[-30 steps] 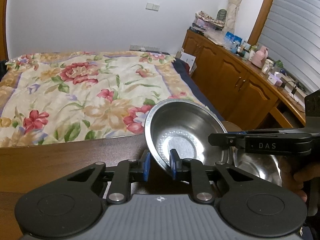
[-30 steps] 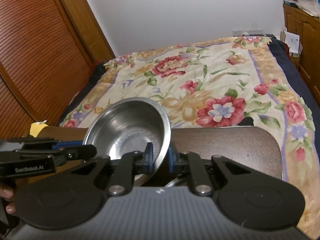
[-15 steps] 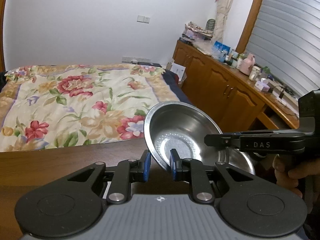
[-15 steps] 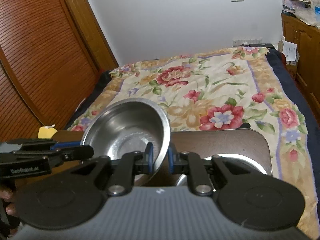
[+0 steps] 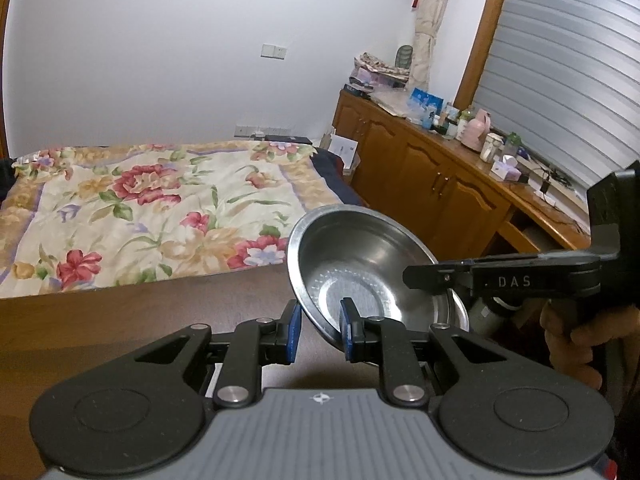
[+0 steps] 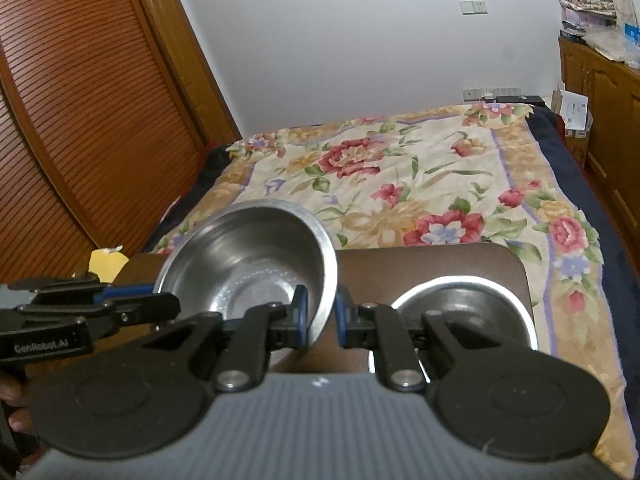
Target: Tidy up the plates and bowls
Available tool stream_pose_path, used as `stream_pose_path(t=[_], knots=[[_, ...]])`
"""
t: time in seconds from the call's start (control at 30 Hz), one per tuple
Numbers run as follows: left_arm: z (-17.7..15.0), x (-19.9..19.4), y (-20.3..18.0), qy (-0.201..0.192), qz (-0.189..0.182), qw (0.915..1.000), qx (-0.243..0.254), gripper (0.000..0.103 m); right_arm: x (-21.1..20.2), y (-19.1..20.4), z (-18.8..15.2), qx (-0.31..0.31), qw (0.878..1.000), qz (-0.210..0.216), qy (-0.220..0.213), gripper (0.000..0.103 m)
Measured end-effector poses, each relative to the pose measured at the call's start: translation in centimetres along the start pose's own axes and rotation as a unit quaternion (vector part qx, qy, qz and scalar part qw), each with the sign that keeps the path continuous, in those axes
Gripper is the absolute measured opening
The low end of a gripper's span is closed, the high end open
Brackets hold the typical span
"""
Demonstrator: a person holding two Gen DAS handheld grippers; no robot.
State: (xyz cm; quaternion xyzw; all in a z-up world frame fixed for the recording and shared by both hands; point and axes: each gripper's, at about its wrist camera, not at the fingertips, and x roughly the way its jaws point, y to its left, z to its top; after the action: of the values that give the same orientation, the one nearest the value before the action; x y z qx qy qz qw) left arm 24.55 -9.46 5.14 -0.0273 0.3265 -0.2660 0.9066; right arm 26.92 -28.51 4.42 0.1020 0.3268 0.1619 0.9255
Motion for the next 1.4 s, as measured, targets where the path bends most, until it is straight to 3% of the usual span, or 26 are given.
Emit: stream_pose_path(t=[0.6, 1.0, 1.4], knots=[[-5.6, -3.8, -0.4, 0.015, 0.003, 0.9999, -0.008, 0.022, -2.3, 2.4, -4.9, 0.001, 0.999, 0.020, 0.031, 0.015], [-8.0, -6.4, -1.3, 0.015, 0.001, 0.9997, -0.018, 0.022, -4.4, 4.3, -7.3, -0.001, 1.000, 0.022, 0.021, 0.012], [-10.5, -8.4, -1.3, 0.023, -0.004, 0.9996, -0.016, 0.022, -5.9, 5.3, -9.9, -0.005, 0.998, 0.050, 0.031, 0.010]])
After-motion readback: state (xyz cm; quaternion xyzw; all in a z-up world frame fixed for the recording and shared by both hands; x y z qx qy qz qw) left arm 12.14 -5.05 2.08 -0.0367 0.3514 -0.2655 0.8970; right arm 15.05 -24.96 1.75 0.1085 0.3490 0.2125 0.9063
